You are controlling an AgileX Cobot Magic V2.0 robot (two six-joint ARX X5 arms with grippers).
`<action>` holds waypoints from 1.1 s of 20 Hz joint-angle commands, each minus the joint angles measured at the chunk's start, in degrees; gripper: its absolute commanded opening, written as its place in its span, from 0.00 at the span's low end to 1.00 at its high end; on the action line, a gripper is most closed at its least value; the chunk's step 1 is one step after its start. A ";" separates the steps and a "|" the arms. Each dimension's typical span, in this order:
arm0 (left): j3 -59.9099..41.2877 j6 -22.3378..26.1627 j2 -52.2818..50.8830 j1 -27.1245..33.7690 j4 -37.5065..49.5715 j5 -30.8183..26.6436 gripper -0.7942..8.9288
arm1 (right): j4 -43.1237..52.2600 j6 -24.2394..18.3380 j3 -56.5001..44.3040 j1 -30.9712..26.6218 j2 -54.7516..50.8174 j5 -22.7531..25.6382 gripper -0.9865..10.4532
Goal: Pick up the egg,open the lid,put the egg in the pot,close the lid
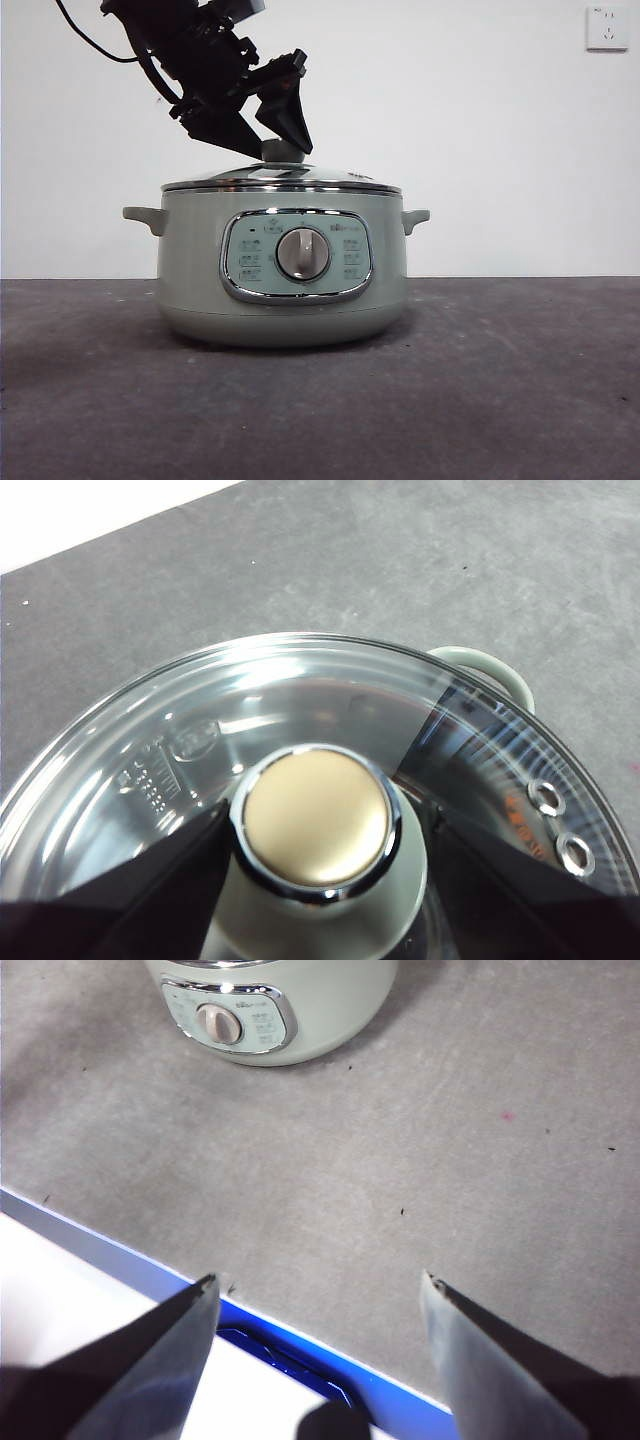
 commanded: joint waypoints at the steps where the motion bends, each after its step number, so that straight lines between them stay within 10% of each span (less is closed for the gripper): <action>1: 1.20 0.59 -0.15 0.35 0.20 0.22 0.41 | 0.15 0.57 -0.44 0.04 -0.20 0.22 0.39; 22: 23.10 0.22 -20.90 0.26 -58.16 5.05 0.40 | 2.58 -1.16 -0.44 0.04 -0.15 0.26 0.39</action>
